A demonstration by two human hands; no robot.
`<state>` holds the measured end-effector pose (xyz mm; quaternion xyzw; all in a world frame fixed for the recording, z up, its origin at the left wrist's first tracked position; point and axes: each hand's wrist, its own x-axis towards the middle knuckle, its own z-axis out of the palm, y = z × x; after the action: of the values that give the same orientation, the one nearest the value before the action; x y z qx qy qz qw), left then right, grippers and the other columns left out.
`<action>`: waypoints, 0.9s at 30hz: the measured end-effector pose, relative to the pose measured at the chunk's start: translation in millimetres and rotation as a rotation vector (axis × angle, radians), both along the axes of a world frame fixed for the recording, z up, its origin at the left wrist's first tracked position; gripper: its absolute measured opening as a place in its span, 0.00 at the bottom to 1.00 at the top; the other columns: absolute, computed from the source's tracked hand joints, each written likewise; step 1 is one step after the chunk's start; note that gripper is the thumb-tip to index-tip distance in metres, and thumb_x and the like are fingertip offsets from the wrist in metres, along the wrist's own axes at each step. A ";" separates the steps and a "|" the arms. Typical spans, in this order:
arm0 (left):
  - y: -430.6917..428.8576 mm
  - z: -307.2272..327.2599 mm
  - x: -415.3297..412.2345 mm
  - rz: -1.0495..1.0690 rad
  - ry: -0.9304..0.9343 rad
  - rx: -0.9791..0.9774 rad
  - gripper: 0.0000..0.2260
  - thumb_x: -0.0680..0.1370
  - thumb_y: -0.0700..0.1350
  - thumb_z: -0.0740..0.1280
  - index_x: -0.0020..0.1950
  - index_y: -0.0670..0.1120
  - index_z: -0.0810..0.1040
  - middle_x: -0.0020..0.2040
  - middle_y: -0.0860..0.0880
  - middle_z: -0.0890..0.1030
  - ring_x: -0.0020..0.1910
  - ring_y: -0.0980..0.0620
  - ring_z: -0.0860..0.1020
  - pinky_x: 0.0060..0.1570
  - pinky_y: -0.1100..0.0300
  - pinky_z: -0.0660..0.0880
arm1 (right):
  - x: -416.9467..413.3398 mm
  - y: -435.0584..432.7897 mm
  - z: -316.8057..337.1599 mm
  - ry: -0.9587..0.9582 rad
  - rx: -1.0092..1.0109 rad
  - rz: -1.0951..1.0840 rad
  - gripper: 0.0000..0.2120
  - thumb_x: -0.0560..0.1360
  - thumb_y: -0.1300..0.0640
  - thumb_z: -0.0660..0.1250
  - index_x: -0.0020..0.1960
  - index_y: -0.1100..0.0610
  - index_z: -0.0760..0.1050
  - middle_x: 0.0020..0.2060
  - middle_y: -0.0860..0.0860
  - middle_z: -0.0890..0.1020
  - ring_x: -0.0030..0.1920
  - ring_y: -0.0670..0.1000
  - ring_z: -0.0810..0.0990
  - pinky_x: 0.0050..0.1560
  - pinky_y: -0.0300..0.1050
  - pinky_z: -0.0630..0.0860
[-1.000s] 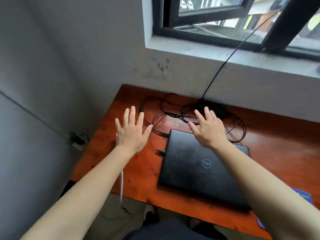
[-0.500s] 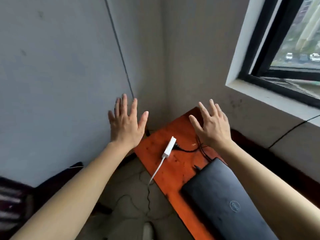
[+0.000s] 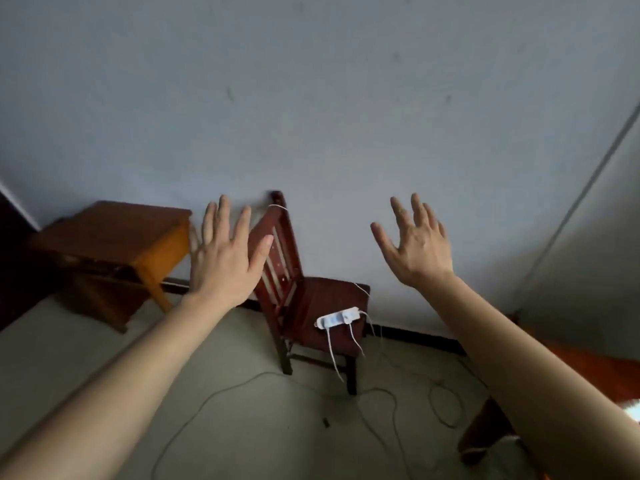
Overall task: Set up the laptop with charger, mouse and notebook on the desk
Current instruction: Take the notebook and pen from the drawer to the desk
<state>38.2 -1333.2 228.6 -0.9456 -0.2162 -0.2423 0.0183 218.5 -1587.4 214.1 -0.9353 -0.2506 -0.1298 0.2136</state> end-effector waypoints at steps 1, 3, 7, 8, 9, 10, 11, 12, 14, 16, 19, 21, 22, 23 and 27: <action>44.9 -2.6 -33.0 0.063 -0.017 -0.006 0.33 0.81 0.65 0.45 0.79 0.46 0.61 0.80 0.38 0.53 0.79 0.40 0.50 0.72 0.31 0.54 | -15.3 62.1 3.0 -0.006 -0.010 0.075 0.37 0.79 0.29 0.46 0.81 0.48 0.54 0.81 0.57 0.55 0.81 0.60 0.53 0.77 0.59 0.55; 98.7 -6.3 -70.7 0.115 -0.035 0.013 0.31 0.81 0.63 0.48 0.77 0.44 0.64 0.79 0.36 0.57 0.79 0.38 0.52 0.70 0.30 0.57 | -34.1 139.2 5.5 -0.010 -0.001 0.166 0.36 0.80 0.29 0.48 0.81 0.47 0.55 0.81 0.57 0.56 0.80 0.59 0.54 0.77 0.58 0.55; 217.2 -13.8 -144.5 0.288 -0.021 0.021 0.31 0.81 0.62 0.50 0.76 0.43 0.67 0.78 0.34 0.60 0.78 0.36 0.55 0.69 0.30 0.59 | -87.3 303.9 3.0 -0.049 -0.023 0.393 0.37 0.79 0.29 0.47 0.81 0.48 0.55 0.81 0.58 0.57 0.80 0.59 0.56 0.77 0.58 0.57; 244.6 -15.7 -163.0 0.346 -0.021 0.014 0.31 0.81 0.62 0.50 0.76 0.43 0.67 0.78 0.35 0.60 0.78 0.36 0.55 0.69 0.30 0.59 | -100.9 344.2 -0.3 -0.043 -0.037 0.447 0.38 0.79 0.28 0.45 0.82 0.47 0.54 0.81 0.58 0.56 0.80 0.59 0.56 0.77 0.59 0.57; 257.5 -17.5 -172.0 0.369 -0.027 0.003 0.31 0.81 0.62 0.50 0.76 0.43 0.67 0.78 0.35 0.60 0.77 0.36 0.56 0.69 0.30 0.59 | -109.1 363.3 -4.0 -0.047 -0.057 0.466 0.38 0.78 0.27 0.43 0.82 0.46 0.52 0.81 0.57 0.55 0.80 0.59 0.56 0.77 0.59 0.56; 283.8 -21.3 -188.0 0.421 -0.026 0.005 0.32 0.80 0.62 0.50 0.76 0.43 0.67 0.77 0.35 0.61 0.77 0.35 0.56 0.68 0.30 0.59 | -122.4 399.2 -7.8 -0.050 -0.079 0.513 0.38 0.78 0.26 0.41 0.82 0.46 0.51 0.82 0.57 0.54 0.80 0.59 0.56 0.77 0.59 0.56; 301.6 -23.7 -199.5 0.456 -0.020 -0.007 0.32 0.80 0.62 0.50 0.76 0.43 0.67 0.77 0.35 0.61 0.77 0.35 0.57 0.68 0.30 0.59 | -130.1 425.8 -13.6 -0.042 -0.097 0.550 0.39 0.78 0.26 0.40 0.82 0.45 0.50 0.82 0.56 0.53 0.80 0.59 0.55 0.78 0.59 0.55; 319.2 -26.1 -208.9 0.476 -0.007 -0.005 0.31 0.80 0.62 0.51 0.76 0.43 0.67 0.77 0.35 0.62 0.77 0.35 0.58 0.68 0.30 0.60 | -136.8 450.8 -19.3 -0.047 -0.114 0.584 0.39 0.77 0.25 0.39 0.82 0.45 0.49 0.82 0.56 0.53 0.81 0.59 0.55 0.78 0.59 0.55; 357.6 -32.7 -226.6 0.532 0.015 -0.007 0.31 0.80 0.62 0.52 0.76 0.43 0.67 0.77 0.35 0.62 0.76 0.35 0.59 0.67 0.29 0.61 | -146.7 501.9 -30.4 -0.043 -0.148 0.654 0.40 0.76 0.24 0.36 0.82 0.44 0.47 0.82 0.56 0.52 0.81 0.59 0.54 0.78 0.58 0.54; 397.3 -40.3 -239.4 0.598 0.029 -0.021 0.31 0.80 0.63 0.51 0.76 0.44 0.67 0.77 0.35 0.63 0.76 0.35 0.59 0.67 0.30 0.60 | -149.6 556.0 -41.0 -0.048 -0.170 0.722 0.40 0.76 0.24 0.36 0.82 0.44 0.47 0.82 0.55 0.52 0.81 0.58 0.53 0.78 0.57 0.52; 456.3 -48.3 -249.1 0.692 0.032 -0.023 0.32 0.80 0.64 0.49 0.76 0.45 0.66 0.77 0.37 0.62 0.76 0.36 0.59 0.68 0.30 0.59 | -147.3 640.1 -52.7 -0.075 -0.194 0.818 0.39 0.76 0.24 0.36 0.81 0.42 0.47 0.82 0.54 0.50 0.81 0.58 0.51 0.78 0.58 0.48; 503.5 -54.2 -250.9 0.752 0.049 -0.004 0.31 0.80 0.64 0.50 0.76 0.46 0.67 0.77 0.37 0.63 0.76 0.36 0.59 0.68 0.29 0.60 | -142.3 707.1 -60.6 -0.092 -0.176 0.878 0.39 0.76 0.24 0.34 0.81 0.41 0.46 0.82 0.54 0.49 0.82 0.58 0.49 0.79 0.60 0.48; 525.1 -54.1 -250.6 0.774 0.051 0.002 0.31 0.80 0.64 0.50 0.76 0.47 0.67 0.77 0.37 0.63 0.76 0.35 0.59 0.67 0.29 0.60 | -139.8 735.9 -62.9 -0.110 -0.165 0.900 0.39 0.76 0.24 0.34 0.81 0.41 0.45 0.82 0.54 0.48 0.82 0.58 0.47 0.79 0.61 0.47; 547.9 -52.0 -249.8 0.817 0.056 -0.009 0.31 0.80 0.65 0.50 0.76 0.48 0.67 0.78 0.37 0.62 0.76 0.35 0.59 0.68 0.29 0.60 | -137.6 767.9 -63.5 -0.106 -0.172 0.934 0.38 0.76 0.24 0.34 0.81 0.41 0.44 0.82 0.54 0.46 0.82 0.58 0.45 0.79 0.61 0.44; 635.6 -35.8 -246.0 0.967 0.046 -0.030 0.33 0.79 0.68 0.47 0.78 0.52 0.63 0.79 0.39 0.58 0.77 0.36 0.55 0.69 0.29 0.57 | -137.2 889.3 -52.3 -0.083 -0.174 1.046 0.38 0.76 0.24 0.36 0.81 0.42 0.44 0.82 0.54 0.44 0.81 0.59 0.40 0.75 0.60 0.34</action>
<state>-207.9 -697.6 192.8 -0.7420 -0.6341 -0.1818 0.1200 81.2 -698.1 161.8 -0.6939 -0.7014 -0.0214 0.1614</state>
